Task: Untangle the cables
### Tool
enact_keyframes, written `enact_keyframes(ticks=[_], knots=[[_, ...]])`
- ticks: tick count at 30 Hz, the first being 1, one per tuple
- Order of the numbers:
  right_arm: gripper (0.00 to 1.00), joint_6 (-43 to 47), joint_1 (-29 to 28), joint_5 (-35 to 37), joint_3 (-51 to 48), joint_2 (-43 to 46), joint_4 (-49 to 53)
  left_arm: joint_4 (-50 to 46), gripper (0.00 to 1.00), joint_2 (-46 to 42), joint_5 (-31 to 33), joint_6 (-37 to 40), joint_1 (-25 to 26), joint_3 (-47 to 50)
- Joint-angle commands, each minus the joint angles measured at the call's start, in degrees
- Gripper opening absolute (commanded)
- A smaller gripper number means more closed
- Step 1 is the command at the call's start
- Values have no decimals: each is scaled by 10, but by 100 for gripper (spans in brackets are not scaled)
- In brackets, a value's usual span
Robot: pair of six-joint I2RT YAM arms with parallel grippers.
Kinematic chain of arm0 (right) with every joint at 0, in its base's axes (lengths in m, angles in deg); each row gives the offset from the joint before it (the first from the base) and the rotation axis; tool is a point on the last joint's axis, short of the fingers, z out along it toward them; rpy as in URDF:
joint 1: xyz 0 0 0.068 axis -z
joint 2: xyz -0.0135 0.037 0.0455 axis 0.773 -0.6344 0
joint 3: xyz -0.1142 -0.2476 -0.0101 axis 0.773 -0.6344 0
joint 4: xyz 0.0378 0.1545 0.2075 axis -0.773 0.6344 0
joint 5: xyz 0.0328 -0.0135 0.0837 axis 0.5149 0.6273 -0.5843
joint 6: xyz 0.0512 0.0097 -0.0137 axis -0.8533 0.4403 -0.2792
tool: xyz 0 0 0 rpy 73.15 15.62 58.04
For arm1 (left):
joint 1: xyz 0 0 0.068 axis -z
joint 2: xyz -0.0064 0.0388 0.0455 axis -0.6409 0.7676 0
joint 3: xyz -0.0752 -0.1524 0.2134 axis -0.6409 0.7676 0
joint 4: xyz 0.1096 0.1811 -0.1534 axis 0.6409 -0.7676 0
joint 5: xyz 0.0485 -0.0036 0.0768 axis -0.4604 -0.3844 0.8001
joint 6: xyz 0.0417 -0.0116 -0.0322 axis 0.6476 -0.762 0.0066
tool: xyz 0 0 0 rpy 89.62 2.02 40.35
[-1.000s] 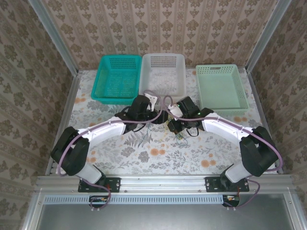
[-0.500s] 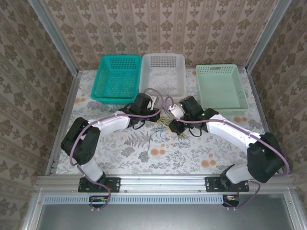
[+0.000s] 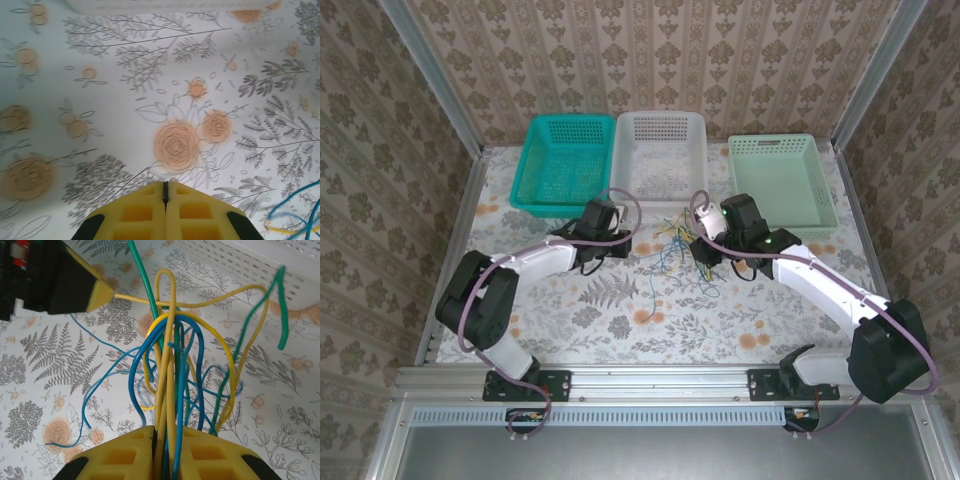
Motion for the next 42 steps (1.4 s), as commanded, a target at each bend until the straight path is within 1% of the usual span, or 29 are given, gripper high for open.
enact_keyframes(ticks=[1,3,4,8,9,10,11,12,17,18,19,21,22,24,25,26,28,31,33,35,39,42], knots=[[19,-13,0,5,-5,0,7,-27,0,-31,38,23,-14,9],[16,-25,2,49,-7,-2,21,-42,0,-42,54,34,-22,11],[15,-30,6,58,-8,-1,25,-48,0,-48,58,39,-25,14],[14,-50,24,53,-13,3,40,-68,0,-76,83,51,-45,32],[16,-53,25,54,-15,2,40,-69,0,-85,87,51,-51,39],[19,-55,25,51,-18,0,40,-69,0,-95,90,52,-55,45],[28,-59,24,44,-20,-5,40,-69,0,-108,93,54,-59,53],[31,-64,24,41,-21,-12,41,-71,0,-120,99,57,-63,57],[30,-93,24,58,-9,-52,52,-93,0,-186,129,67,-74,65],[30,-95,23,52,-8,-70,49,-99,0,-201,136,69,-74,64],[30,-98,23,46,-8,-74,45,-102,0,-214,139,70,-92,63],[32,-100,18,30,-12,-79,32,-103,0,-242,127,75,-98,60],[37,-97,15,21,-12,-81,26,-104,0,-249,119,77,-98,57],[63,-81,6,-10,-15,-83,16,-108,0,-256,103,79,-99,46],[71,-75,0,-14,-16,-83,13,-110,0,-255,99,77,-99,43],[75,-69,-8,-8,-17,-81,10,-110,0,-255,94,74,-99,40],[79,-65,-12,-5,-23,-78,3,-105,0,-253,85,68,-99,40],[81,-63,-12,-29,-32,-78,-16,-101,0,-247,76,60,-99,37],[82,-65,-15,-56,-31,-88,-26,-99,0,-241,68,55,-99,33],[82,-59,-24,-65,-31,-101,-36,-94,0,-238,59,49,-99,28],[81,-51,-38,-42,-19,-139,-43,-80,0,-236,45,36,-99,28],[76,-45,-41,-41,13,-181,-32,-71,0,-233,36,28,-99,31]])
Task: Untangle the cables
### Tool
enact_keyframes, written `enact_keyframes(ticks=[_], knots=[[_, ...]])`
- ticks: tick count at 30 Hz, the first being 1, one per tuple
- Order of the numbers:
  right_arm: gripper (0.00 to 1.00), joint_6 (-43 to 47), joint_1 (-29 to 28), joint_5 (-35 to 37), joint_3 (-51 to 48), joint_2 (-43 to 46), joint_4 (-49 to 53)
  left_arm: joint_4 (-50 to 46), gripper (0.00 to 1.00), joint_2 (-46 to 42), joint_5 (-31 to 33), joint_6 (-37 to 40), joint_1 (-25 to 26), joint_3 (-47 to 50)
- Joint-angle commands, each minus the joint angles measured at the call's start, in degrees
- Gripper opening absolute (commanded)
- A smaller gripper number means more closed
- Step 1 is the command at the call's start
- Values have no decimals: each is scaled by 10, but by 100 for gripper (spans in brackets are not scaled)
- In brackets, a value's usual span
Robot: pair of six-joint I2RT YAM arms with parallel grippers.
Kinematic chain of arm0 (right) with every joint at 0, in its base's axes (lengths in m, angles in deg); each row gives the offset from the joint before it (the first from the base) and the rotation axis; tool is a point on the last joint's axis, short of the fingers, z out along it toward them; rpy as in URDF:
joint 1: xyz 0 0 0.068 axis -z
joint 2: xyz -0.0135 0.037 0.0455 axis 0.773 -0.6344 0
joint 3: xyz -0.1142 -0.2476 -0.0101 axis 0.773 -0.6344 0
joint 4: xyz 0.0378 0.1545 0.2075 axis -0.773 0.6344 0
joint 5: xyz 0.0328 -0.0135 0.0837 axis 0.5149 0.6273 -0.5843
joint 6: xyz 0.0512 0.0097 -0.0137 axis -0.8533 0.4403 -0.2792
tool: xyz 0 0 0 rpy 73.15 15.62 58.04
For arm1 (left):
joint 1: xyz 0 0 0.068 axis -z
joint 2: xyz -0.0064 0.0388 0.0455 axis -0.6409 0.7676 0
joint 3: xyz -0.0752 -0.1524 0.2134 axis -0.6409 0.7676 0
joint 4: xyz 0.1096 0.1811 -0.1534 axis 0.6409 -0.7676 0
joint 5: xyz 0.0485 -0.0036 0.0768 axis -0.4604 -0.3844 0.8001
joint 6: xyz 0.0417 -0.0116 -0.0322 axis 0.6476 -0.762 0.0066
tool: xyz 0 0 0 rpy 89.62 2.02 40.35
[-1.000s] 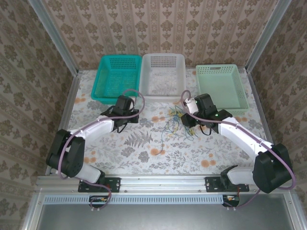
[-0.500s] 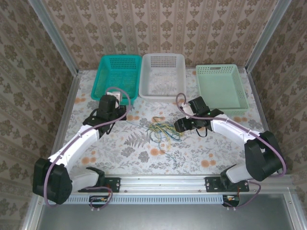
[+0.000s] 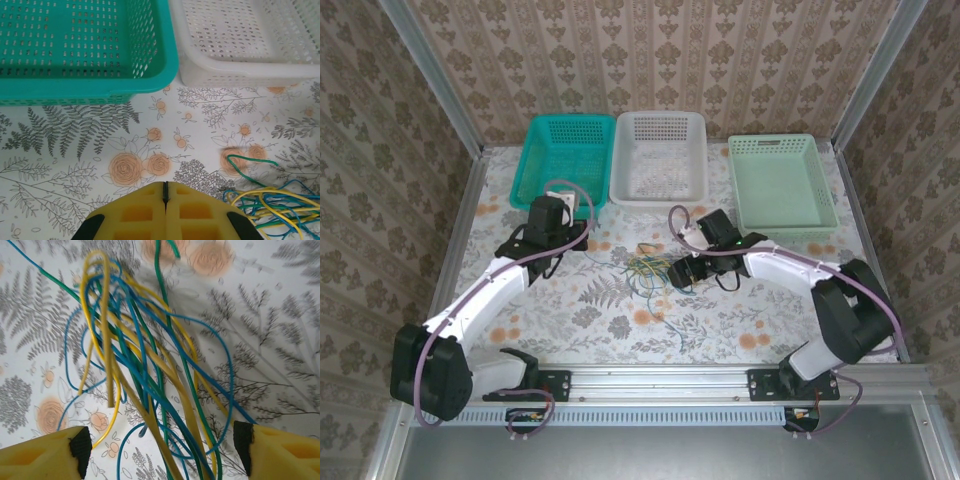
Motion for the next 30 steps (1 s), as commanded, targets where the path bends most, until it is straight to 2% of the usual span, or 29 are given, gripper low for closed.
enact_keyframes(ticks=[1,3,4,6,8,9,12,16,21,24,27,30], knots=[[74,18,-6,-9,41,-43,5,16,0,4,-22,-19,-1,-18],[69,25,-12,2,60,-62,14,14,0,3,-18,-21,-1,-19],[61,25,-12,13,64,-63,15,11,0,1,-16,-19,-2,-21],[32,25,-12,37,63,-55,15,-3,0,-9,-8,-13,-6,-26],[12,24,-12,56,53,-34,17,-25,0,-25,1,-3,-22,-35],[7,26,-10,63,48,-22,23,-41,0,-37,6,4,-36,-42],[4,22,14,79,32,15,46,-70,0,-83,4,20,-96,-58],[6,-15,78,29,5,61,40,-96,0,-128,-26,39,-156,-86],[9,-23,95,6,17,64,49,-107,0,-134,-46,39,-165,-104],[7,-23,96,12,22,57,55,-113,0,-140,-28,41,-171,-109],[7,-13,95,6,25,48,64,-119,0,-150,-36,48,-189,-130],[6,-11,95,49,25,32,74,-149,0,-155,-21,63,-213,-183]])
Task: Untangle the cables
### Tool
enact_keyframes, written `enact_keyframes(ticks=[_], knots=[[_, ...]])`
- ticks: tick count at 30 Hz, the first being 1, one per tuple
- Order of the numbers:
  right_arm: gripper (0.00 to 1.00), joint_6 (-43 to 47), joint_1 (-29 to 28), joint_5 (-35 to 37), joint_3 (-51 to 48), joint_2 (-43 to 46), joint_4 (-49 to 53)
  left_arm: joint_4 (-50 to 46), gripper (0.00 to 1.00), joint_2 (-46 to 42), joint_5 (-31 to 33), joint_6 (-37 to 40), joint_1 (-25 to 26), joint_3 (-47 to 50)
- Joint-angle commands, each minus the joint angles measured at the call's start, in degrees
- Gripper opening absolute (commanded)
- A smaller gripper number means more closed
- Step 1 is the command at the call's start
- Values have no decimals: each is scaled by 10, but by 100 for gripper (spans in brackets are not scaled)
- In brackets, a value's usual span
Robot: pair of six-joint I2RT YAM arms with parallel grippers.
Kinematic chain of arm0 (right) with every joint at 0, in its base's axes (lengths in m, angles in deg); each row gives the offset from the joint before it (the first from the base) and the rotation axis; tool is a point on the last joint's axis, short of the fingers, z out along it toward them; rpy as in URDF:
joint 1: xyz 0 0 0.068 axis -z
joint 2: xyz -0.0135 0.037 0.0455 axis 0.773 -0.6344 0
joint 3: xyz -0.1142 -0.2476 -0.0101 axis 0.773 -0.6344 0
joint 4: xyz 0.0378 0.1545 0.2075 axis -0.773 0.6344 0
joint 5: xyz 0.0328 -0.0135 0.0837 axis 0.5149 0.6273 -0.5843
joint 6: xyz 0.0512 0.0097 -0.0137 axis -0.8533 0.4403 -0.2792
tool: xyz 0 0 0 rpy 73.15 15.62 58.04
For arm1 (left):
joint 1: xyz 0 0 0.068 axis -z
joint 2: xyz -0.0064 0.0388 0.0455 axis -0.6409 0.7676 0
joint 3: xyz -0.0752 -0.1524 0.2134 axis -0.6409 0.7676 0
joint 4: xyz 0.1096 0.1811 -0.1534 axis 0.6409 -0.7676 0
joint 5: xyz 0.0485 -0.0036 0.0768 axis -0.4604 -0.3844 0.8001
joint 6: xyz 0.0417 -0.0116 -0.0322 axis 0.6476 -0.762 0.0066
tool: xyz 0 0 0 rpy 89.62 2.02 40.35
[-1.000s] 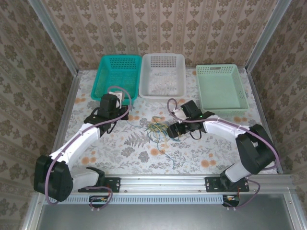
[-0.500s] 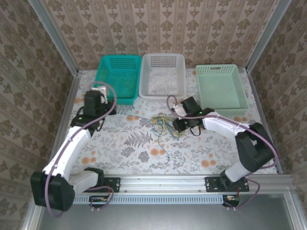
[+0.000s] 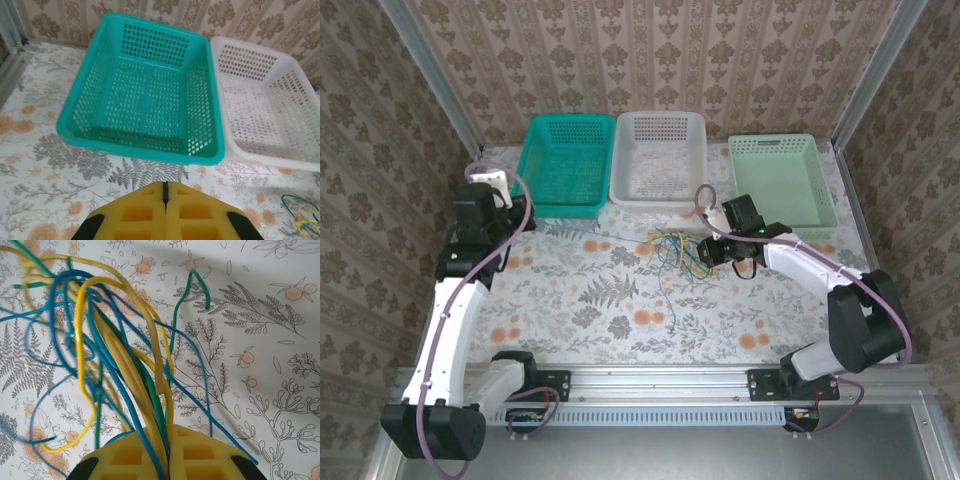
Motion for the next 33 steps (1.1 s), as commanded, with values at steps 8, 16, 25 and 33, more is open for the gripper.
enact_keyframes(ticks=[8,16,25,33], knots=[[6,-11,2,69,12,-67,43,-64,0,2,-33,53,-98,-218],[27,-16,1,0,17,-73,28,-14,0,-12,-83,10,-97,-191],[67,-8,-23,-30,25,-86,26,-1,0,-25,-107,-24,-95,-142],[70,-3,-45,22,45,-50,34,4,0,-21,-121,-38,-75,-189]])
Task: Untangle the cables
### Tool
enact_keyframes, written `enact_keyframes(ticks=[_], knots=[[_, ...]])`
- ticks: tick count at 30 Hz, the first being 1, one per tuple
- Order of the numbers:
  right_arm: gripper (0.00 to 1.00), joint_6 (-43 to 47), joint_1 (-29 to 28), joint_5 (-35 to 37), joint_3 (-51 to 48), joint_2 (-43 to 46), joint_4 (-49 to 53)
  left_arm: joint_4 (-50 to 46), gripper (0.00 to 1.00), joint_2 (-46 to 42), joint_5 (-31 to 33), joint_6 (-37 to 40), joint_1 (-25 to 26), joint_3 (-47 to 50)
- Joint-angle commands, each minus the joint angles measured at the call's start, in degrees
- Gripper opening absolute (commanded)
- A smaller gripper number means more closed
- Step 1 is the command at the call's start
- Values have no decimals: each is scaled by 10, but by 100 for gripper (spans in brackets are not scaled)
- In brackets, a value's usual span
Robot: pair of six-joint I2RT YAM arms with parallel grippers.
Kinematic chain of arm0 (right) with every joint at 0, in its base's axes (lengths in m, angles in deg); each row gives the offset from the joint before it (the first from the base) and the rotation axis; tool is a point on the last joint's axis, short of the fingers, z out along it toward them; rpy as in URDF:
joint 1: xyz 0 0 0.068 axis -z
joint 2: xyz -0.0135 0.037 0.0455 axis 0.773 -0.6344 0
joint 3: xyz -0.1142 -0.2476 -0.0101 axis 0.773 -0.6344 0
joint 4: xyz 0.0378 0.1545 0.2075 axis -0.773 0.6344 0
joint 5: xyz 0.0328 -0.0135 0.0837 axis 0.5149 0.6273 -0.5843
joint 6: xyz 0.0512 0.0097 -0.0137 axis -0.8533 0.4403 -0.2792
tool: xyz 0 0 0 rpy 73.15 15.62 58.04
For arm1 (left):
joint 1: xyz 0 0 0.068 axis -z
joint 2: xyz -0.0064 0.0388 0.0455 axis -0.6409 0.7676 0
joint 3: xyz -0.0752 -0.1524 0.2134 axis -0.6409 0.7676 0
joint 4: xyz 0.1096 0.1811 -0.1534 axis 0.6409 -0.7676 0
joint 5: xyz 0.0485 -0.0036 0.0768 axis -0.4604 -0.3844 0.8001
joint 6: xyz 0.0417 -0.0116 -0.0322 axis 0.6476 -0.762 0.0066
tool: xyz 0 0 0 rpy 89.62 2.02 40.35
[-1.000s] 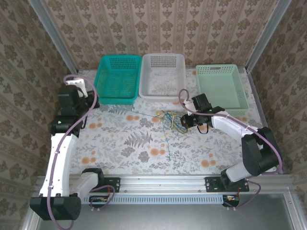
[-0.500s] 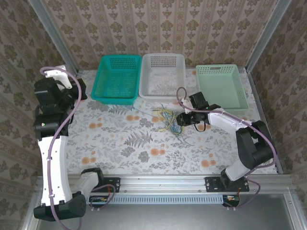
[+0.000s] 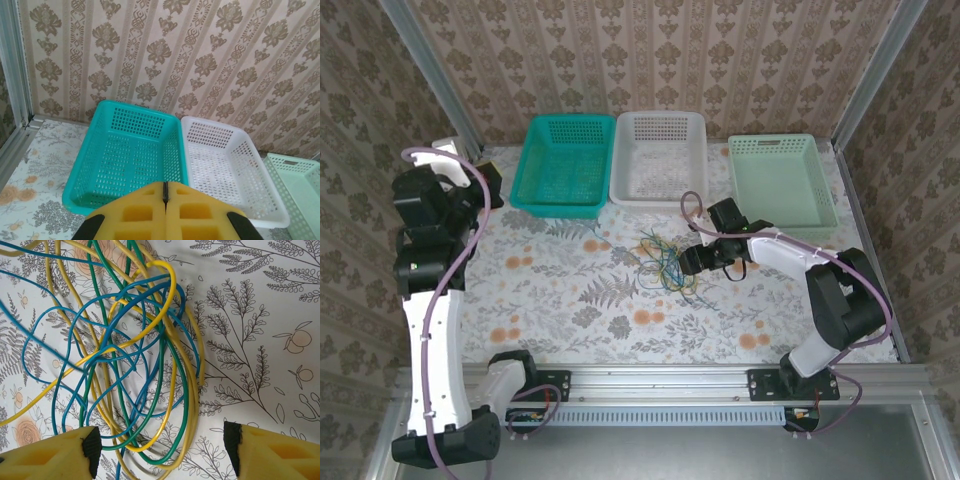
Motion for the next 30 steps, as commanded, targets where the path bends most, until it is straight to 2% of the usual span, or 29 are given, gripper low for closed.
enact_keyframes(ticks=[1,7,10,14,18,23,30], knots=[[70,11,-16,39,23,36,20,25,0,-4,-16,-18,19,-44],[75,49,-66,95,42,114,8,30,0,18,-17,-20,77,-117],[77,64,-86,98,48,159,-23,36,0,32,-13,-18,109,-130],[80,90,-119,89,74,173,-57,50,0,50,-5,-20,153,-134],[82,110,-148,50,132,133,-68,63,0,62,5,-18,192,-140],[84,144,-190,56,216,41,-79,79,0,72,6,-25,226,-139],[83,142,-208,10,291,-47,-96,95,0,69,17,-29,239,-126]])
